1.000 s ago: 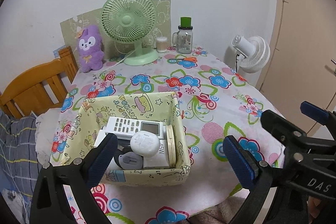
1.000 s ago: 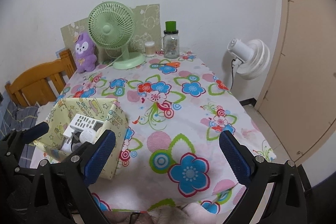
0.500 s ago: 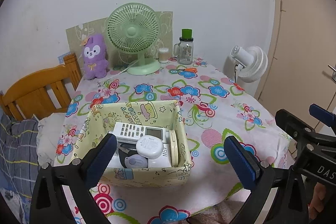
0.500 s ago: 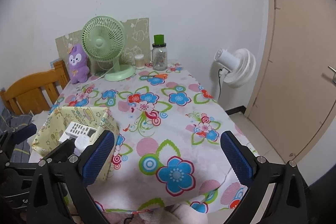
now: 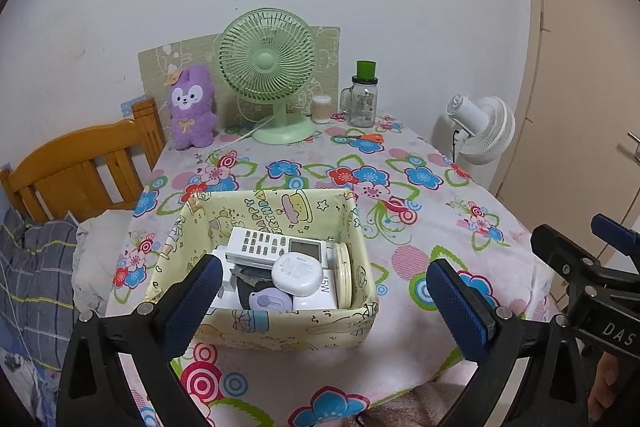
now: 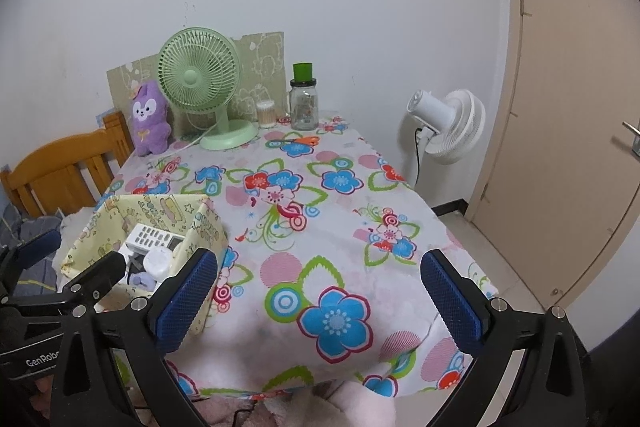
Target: Organize rigid objects
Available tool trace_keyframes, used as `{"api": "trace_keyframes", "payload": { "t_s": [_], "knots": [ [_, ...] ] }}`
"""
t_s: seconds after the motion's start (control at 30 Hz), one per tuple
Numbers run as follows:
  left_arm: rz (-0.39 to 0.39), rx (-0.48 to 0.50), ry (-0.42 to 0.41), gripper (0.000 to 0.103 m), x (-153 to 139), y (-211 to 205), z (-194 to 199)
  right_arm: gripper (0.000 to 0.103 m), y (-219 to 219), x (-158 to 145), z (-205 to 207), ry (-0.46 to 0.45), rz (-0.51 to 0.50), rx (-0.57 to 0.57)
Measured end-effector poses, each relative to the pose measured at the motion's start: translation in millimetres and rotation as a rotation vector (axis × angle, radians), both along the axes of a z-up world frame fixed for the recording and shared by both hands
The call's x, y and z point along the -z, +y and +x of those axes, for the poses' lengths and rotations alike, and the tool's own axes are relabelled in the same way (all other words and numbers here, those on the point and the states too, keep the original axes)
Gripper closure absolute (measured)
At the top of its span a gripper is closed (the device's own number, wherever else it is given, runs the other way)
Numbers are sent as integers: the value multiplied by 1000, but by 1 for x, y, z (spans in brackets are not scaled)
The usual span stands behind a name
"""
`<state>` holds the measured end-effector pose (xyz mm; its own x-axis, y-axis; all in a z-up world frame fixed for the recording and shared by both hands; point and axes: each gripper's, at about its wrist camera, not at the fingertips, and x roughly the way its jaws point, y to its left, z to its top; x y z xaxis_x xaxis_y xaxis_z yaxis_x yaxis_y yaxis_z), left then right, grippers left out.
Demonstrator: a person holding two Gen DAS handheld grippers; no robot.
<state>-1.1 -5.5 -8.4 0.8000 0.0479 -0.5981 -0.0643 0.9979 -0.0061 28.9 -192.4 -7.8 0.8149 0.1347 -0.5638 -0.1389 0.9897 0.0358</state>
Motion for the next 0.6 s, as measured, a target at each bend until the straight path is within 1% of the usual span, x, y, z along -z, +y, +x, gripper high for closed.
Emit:
{"api": "trace_keyframes", "payload": {
  "t_s": [0.13, 0.5, 0.6],
  "knots": [
    [21, -6, -1, 0, 1, -4, -1, 0, -1, 1, -1, 2, 7, 1],
    [-12, 1, 23, 0, 5, -5, 1, 0, -4, 4, 0, 3, 22, -5],
    [-7, -7, 22, 0, 6, -6, 1, 0, -5, 6, 2, 2, 26, -10]
  ]
}}
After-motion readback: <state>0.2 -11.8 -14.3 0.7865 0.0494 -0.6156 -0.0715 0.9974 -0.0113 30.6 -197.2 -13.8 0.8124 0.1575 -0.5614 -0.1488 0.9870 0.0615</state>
